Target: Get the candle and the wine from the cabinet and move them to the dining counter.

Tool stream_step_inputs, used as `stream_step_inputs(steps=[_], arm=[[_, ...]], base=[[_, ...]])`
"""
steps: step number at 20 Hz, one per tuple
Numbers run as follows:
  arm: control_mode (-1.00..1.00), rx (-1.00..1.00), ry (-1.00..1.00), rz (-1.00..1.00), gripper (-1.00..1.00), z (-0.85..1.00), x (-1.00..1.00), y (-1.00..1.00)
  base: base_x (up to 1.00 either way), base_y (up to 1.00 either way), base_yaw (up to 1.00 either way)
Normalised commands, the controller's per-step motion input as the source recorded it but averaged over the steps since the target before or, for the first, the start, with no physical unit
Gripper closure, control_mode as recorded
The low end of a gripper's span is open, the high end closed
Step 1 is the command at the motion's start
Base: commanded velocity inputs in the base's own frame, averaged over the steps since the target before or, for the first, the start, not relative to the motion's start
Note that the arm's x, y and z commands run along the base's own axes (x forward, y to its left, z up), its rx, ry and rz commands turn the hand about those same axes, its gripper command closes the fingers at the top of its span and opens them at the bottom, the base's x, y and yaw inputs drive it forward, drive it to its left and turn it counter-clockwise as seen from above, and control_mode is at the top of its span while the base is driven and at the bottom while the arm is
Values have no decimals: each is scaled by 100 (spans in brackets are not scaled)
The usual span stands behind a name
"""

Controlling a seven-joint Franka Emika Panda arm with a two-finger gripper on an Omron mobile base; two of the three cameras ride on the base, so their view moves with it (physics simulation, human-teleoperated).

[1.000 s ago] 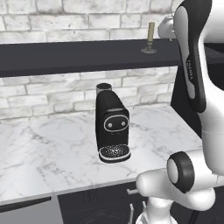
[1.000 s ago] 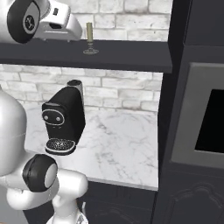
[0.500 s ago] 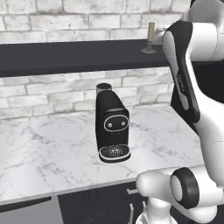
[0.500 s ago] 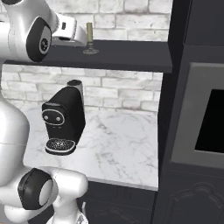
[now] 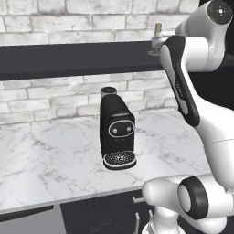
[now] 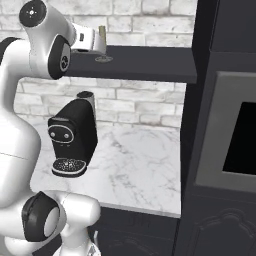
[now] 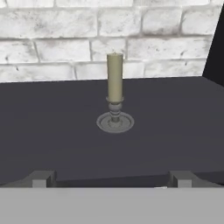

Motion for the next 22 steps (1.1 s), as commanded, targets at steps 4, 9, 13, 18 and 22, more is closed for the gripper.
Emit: stream_step_inputs(steps=[4, 9, 13, 18, 22], arm=[[-100, 0, 0, 0, -100, 17, 28, 0], [-100, 0, 0, 0, -100, 7, 23, 0], [-100, 0, 0, 0, -100, 0, 16, 0], [-100, 0, 0, 0, -100, 0, 16, 0], [-100, 0, 0, 0, -100, 0, 19, 0]], base=[[0, 0, 0], [0, 0, 0], [0, 0, 0], [0, 0, 0], [0, 0, 0]])
